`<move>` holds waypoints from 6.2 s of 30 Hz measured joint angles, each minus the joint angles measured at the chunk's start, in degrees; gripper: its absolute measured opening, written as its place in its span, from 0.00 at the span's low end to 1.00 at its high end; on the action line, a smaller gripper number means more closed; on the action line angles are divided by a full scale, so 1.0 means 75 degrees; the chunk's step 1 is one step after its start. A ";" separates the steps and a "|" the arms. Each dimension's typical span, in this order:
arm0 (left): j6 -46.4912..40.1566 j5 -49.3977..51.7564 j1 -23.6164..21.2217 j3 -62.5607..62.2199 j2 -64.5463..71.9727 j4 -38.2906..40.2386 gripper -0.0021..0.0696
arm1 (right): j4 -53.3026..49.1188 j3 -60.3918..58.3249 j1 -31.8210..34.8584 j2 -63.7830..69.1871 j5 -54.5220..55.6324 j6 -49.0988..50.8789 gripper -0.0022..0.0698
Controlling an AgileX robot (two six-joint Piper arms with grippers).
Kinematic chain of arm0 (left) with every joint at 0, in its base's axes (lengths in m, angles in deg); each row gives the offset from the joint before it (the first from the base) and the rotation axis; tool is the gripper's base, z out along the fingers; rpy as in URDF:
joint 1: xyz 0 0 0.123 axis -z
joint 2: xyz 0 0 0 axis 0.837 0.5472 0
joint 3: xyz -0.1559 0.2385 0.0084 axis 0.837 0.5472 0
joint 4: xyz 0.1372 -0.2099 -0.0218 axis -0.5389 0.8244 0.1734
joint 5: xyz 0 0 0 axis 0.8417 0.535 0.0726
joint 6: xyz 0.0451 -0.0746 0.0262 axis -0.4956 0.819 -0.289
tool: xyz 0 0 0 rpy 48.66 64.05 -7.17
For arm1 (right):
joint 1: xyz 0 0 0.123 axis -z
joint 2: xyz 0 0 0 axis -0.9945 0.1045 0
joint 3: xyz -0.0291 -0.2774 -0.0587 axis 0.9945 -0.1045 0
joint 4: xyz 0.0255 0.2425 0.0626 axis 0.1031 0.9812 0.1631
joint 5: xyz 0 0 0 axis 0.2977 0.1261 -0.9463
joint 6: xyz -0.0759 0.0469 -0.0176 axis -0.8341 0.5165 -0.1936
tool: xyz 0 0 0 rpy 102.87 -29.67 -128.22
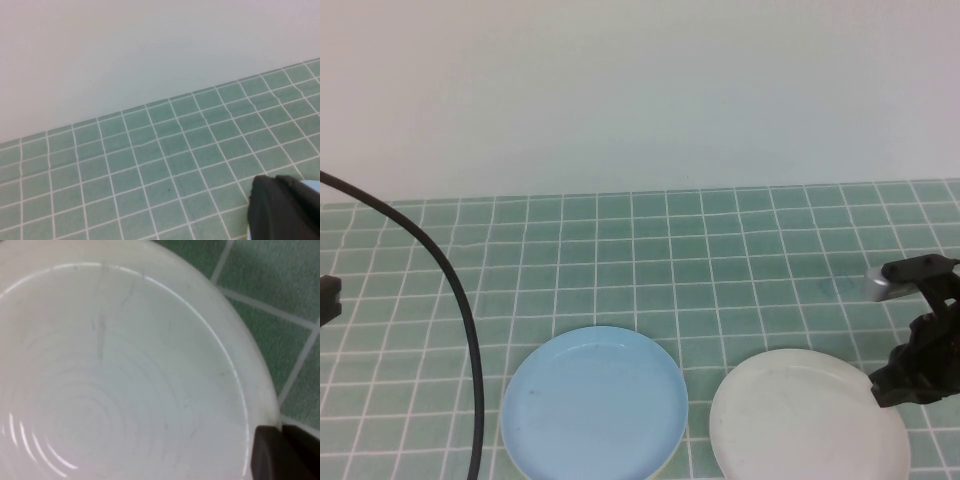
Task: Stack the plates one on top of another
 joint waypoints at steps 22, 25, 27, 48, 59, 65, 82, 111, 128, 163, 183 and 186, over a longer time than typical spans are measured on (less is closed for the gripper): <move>0.0000 0.0000 0.0000 0.0000 0.0000 0.0053 0.03 | -0.1756 0.2541 0.0000 0.0063 -0.0996 0.0930 0.04; 0.0000 0.0000 0.0000 0.0000 0.0000 0.0174 0.03 | -0.2005 0.3352 0.0000 0.0063 -0.1631 0.1066 0.04; 0.0000 0.0000 0.0000 0.0000 0.0000 0.0217 0.03 | -0.2001 0.3910 0.0000 0.0063 -0.2009 0.1096 0.04; 0.0000 -0.0432 0.0000 0.0449 0.0223 0.0570 0.03 | -0.1093 0.5444 -0.3474 0.2132 -0.1624 0.1125 0.04; 0.0000 -0.0461 0.0000 0.0470 0.0223 0.0637 0.03 | -0.0738 0.6256 -0.3503 0.2845 -0.1918 0.1155 0.04; 0.0004 -0.0472 0.0000 0.0470 0.0223 0.0665 0.03 | -0.0788 0.6304 -0.3503 0.3113 -0.2175 0.1155 0.05; 0.0004 -0.1201 0.0000 0.0789 -0.0043 0.0827 0.03 | -0.2165 0.6891 -0.3503 0.2671 -0.3331 0.2097 0.40; 0.0017 0.0871 0.0009 0.1172 -0.3740 0.0881 0.03 | -0.2580 0.6961 -0.3503 -0.0426 -0.4710 0.2737 0.03; 0.5633 -0.0935 0.0009 0.3760 -0.4662 -0.4112 0.03 | -0.2693 0.6961 -0.3503 -0.0537 -0.4693 0.2588 0.03; 0.1816 -0.1825 -0.2657 0.6777 -0.6050 0.0658 0.03 | -0.2234 -0.6237 0.0004 -1.2854 0.3694 0.2469 0.03; 0.1735 -0.1810 -0.2657 0.6777 -0.6050 0.0658 0.03 | -0.2539 -0.6842 0.1187 -1.3152 0.1866 0.1778 0.03; 0.1735 -0.1810 -0.2657 0.6777 -0.6050 0.0658 0.03 | -0.2569 -0.6842 0.1187 -1.3152 0.1762 0.2027 0.03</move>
